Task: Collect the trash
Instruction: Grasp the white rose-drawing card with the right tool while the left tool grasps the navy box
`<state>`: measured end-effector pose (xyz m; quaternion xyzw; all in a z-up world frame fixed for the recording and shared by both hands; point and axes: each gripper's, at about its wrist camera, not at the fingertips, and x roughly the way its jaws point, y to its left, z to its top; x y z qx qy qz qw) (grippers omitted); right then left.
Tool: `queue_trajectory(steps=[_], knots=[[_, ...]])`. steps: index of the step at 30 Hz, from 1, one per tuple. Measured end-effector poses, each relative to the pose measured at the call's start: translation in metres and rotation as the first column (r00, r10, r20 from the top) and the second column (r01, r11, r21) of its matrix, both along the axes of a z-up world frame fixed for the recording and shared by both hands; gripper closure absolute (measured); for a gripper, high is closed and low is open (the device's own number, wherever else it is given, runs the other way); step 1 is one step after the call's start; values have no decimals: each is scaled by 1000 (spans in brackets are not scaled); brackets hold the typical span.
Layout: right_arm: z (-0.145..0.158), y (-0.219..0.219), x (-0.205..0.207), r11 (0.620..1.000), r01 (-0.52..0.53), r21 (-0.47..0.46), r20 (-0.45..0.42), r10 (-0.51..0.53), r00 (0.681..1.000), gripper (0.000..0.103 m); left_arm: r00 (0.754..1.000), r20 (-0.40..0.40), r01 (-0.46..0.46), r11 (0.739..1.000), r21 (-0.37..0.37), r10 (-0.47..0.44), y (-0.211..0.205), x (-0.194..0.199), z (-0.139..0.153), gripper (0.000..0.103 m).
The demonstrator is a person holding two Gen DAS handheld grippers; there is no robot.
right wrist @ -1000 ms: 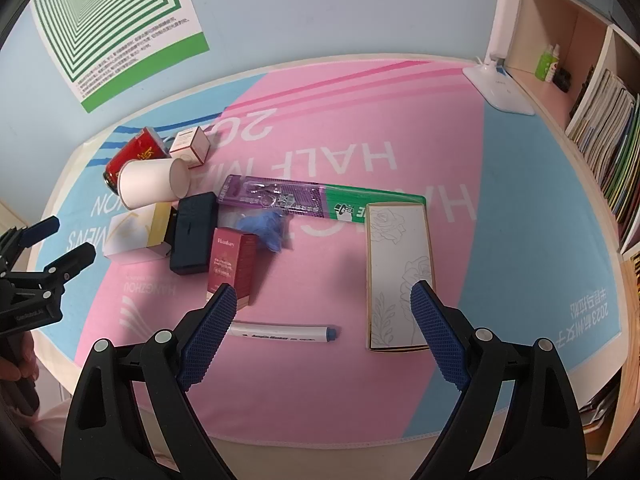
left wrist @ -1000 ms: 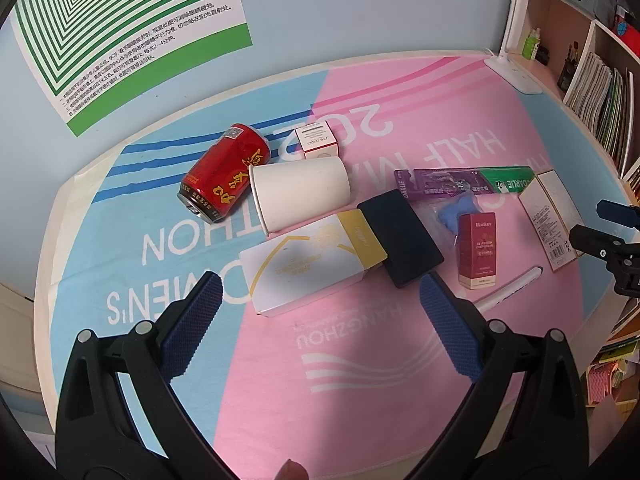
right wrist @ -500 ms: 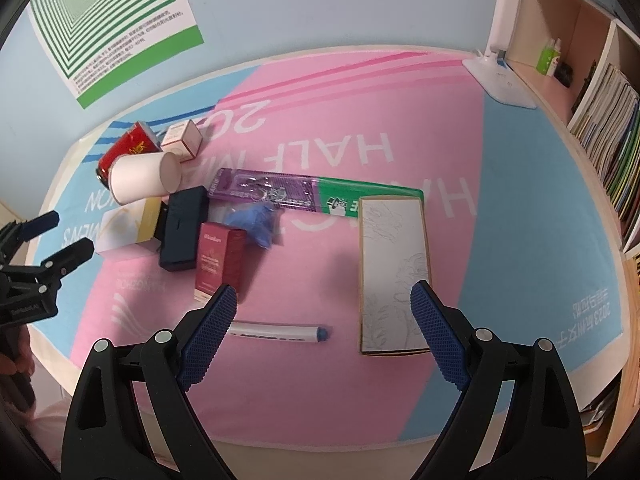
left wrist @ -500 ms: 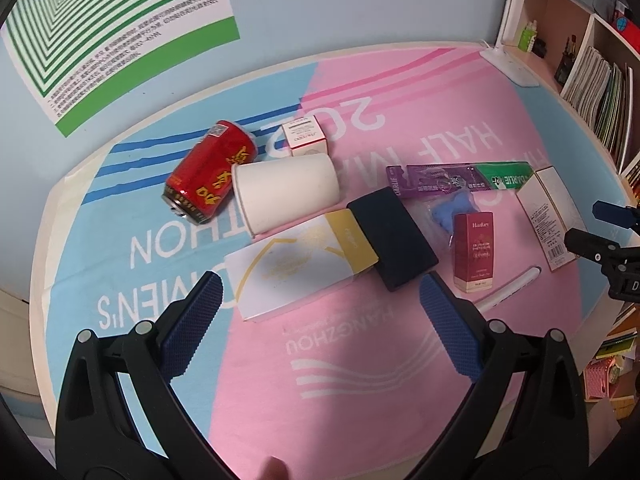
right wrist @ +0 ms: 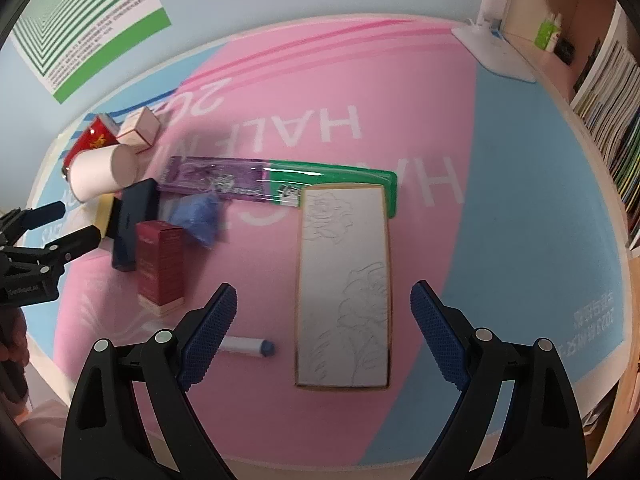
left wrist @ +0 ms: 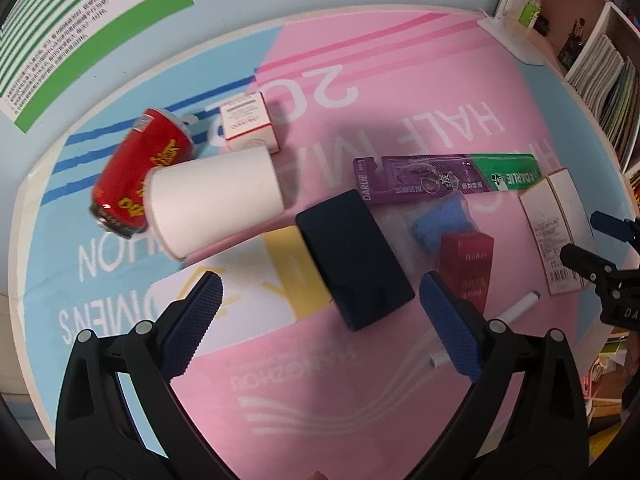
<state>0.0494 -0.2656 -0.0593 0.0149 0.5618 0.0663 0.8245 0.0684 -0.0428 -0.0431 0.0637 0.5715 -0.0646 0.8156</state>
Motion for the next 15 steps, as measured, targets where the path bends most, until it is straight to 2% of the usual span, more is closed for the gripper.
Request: queue_trajectory(steps=[7,15], knots=[[-14,-8,14,1000,5,5,-39,-5,999,15,997,-70,-23,999,-24,21,-12,18,-21,7],[-27,-12,29,1000,-21,0,-71,21,997,16,998,-55,-27,999,44,30,-22,35,-32,8]])
